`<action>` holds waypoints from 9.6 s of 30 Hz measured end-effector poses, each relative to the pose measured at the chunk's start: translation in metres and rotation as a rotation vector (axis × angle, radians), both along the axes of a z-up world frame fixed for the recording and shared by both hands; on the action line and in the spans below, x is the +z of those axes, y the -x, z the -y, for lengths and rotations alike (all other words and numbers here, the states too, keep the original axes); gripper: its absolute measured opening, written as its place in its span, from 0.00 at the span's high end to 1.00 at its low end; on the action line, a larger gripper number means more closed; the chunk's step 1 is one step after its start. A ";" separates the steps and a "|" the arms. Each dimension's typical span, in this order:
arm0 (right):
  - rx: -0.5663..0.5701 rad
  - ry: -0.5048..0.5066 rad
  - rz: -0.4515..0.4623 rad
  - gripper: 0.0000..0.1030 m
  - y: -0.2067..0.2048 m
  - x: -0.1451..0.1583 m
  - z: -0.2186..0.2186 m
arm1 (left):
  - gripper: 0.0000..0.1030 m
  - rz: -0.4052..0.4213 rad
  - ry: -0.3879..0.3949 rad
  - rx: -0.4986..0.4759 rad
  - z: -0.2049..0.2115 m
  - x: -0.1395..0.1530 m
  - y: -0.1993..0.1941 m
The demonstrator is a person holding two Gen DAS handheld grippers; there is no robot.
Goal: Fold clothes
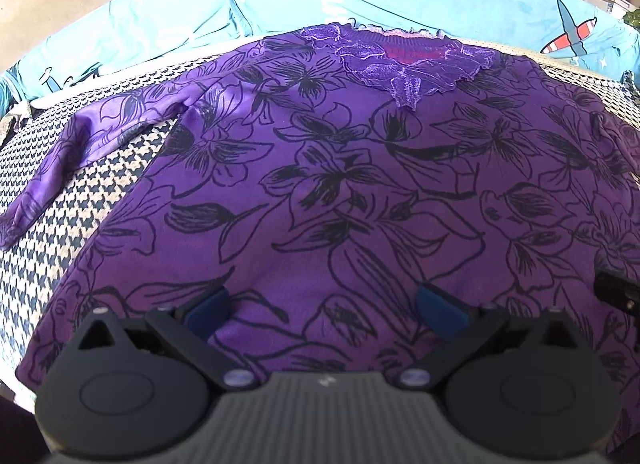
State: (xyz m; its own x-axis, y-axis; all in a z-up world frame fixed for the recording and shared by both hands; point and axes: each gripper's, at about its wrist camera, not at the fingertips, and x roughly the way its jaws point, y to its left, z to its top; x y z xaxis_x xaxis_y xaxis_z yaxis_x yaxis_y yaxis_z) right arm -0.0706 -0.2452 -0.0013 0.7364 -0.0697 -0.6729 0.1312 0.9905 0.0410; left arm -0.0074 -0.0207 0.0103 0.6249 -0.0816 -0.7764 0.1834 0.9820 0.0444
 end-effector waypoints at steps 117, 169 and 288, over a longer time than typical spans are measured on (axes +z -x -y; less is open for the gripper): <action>0.300 -0.413 0.074 0.58 -0.222 0.030 -0.080 | 0.00 -0.066 0.088 0.286 -0.100 0.030 -0.083; 0.161 0.025 0.081 0.26 -0.081 -0.002 -0.101 | 0.00 0.089 -0.140 0.324 -0.072 -0.006 -0.064; 0.253 0.065 0.109 0.00 -0.058 -0.016 -0.110 | 0.00 -0.036 0.198 0.760 -0.283 0.027 -0.089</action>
